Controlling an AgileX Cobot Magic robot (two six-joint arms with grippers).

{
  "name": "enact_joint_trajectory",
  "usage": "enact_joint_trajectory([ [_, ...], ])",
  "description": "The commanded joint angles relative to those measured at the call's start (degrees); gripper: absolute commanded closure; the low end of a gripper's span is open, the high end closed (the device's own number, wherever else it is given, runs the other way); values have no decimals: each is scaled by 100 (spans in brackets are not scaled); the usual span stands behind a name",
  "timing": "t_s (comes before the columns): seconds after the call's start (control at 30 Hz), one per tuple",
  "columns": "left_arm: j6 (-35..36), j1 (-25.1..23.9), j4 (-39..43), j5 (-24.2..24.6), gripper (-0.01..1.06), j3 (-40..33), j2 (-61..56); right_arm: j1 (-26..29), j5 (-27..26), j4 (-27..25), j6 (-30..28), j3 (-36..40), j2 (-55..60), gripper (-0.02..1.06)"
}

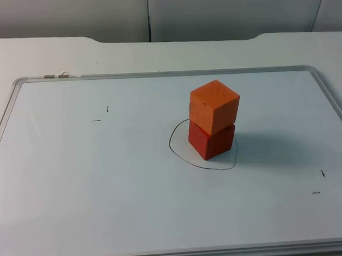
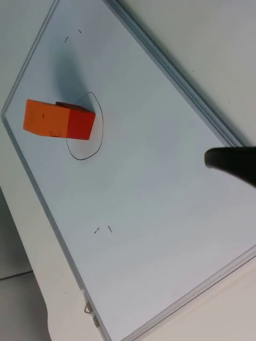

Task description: Pick up one cube with the left hand and another cube with the right hand. First place the cube in the right hand at the target position, then stack the cube in the left hand on top.

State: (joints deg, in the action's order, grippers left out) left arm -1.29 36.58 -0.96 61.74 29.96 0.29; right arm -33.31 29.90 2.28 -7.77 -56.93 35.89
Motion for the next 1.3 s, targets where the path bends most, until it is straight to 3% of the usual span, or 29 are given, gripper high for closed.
enact_joint_trajectory([
  [0.0, 44, 16, -53, -2, 29, -53, -29, 1, -4, 61, -8, 30, -13, 13],
  [0.27, 10, 16, -79, -2, 28, -53, -29, 1, -4, 61, -8, 30, -13, 13],
  [0.37, -2, 16, -79, -2, 5, -53, -29, 1, 17, 61, -8, 30, -13, 13],
  [0.43, -2, 16, -79, -2, 0, -53, -29, 1, 17, 61, -8, 30, -13, 13],
  [0.93, -2, 16, -68, -2, 0, -53, -29, 1, 78, 71, -19, 30, -13, 13],
  [1.07, -2, -269, -68, -2, 0, -53, -29, 1, 78, 71, -19, 30, -13, 13],
  [1.23, -2, -1564, -56, -2, 0, -53, -29, 1, 136, 45, -142, 30, -13, 13],
  [1.27, -2, -1564, -56, -2, 0, -53, -29, 1, 136, 45, -142, 30, -13, 13],
])
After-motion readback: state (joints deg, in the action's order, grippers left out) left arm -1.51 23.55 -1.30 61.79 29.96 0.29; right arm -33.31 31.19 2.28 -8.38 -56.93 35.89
